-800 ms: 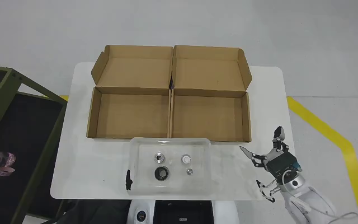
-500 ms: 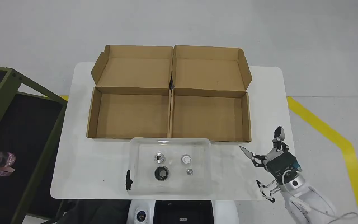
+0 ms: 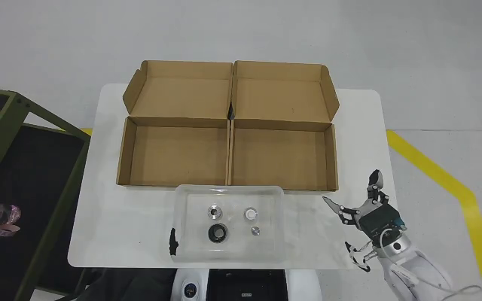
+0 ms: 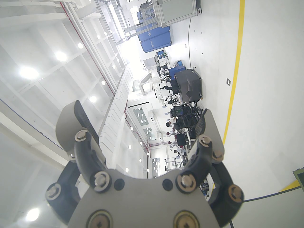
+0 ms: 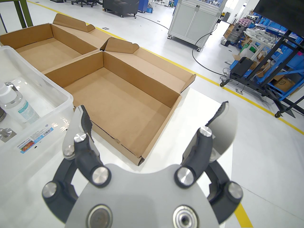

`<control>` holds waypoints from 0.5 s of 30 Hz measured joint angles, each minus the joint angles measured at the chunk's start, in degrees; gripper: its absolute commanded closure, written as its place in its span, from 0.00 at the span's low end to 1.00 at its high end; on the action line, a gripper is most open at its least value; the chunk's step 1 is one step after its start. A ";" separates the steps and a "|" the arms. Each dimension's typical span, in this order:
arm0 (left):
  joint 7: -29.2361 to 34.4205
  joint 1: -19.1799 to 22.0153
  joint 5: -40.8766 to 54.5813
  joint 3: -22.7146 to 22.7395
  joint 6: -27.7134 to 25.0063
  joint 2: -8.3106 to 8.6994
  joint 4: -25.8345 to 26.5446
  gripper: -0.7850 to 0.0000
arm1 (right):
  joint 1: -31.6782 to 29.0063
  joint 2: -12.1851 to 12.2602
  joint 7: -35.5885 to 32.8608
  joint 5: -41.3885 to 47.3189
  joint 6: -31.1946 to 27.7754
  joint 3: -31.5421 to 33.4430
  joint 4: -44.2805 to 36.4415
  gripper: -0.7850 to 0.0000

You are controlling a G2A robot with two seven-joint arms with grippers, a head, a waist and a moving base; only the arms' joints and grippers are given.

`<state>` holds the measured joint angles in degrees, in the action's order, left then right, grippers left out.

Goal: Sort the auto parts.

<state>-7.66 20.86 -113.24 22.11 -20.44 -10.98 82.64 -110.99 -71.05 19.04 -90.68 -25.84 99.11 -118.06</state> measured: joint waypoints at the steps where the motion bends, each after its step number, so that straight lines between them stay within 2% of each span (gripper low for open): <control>1: 0.00 0.00 0.00 0.00 0.00 0.00 0.00 0.00 | 0.36 0.06 -0.73 -0.10 -0.76 -0.39 -0.18 0.00; 15: 0.00 0.00 0.00 0.00 0.00 0.00 0.00 0.00 | 10.12 1.31 -16.77 2.05 -17.40 -7.49 -4.50 0.00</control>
<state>-7.66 20.86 -113.24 22.11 -20.44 -10.98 82.64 -100.87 -69.74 2.27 -88.63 -43.24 91.61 -122.55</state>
